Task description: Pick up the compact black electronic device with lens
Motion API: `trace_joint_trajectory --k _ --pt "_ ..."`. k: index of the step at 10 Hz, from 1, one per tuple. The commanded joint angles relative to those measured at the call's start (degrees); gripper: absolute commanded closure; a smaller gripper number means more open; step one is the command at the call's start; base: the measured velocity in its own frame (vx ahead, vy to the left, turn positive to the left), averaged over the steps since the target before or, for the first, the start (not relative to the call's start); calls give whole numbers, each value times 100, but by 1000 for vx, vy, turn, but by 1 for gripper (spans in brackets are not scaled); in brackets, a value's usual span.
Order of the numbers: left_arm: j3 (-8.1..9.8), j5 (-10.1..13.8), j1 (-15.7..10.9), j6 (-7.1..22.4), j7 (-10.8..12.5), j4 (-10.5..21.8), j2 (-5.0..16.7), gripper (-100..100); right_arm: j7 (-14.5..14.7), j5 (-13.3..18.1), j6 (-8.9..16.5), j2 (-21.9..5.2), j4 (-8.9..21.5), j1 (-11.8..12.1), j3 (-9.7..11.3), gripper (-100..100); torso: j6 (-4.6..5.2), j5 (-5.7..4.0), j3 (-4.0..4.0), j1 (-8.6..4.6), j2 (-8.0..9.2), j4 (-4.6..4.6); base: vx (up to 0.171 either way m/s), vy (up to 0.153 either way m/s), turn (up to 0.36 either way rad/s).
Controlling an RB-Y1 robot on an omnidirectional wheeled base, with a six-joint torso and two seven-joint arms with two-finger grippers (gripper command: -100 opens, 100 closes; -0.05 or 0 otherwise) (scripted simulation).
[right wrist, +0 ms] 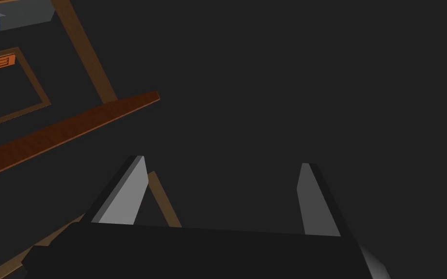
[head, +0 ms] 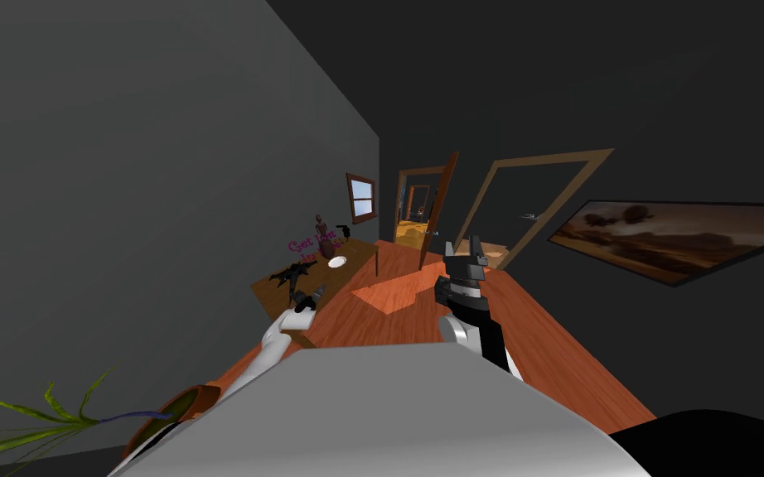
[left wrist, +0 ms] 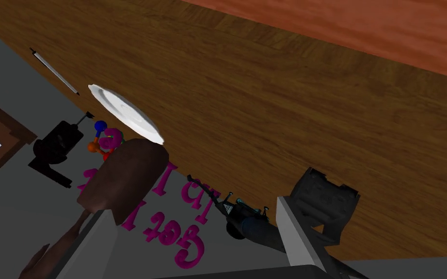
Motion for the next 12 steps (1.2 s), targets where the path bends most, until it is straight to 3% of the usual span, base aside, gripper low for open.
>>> trace_joint_trajectory --k 1,4,6,12 --pt "23 11 -190 243 -112 286 51 -100 0 0 0 0 0 0 0 0 0 0 0 0 0 0 19 -42 -30" --pt "37 32 -327 454 -203 745 106 -100 0 0 0 0 0 0 0 0 1 0 -1 -5 -1 0 18 -49 -19" --pt "62 69 -585 803 -373 1195 213 -100 0 0 0 0 0 0 0 0 1 0 -2 1 -4 -1 32 -46 -31" --pt "107 121 -1023 1453 -660 2212 445 -100 0 0 0 0 0 0 0 0 0 2 -4 11 -6 -1 37 -22 -16"
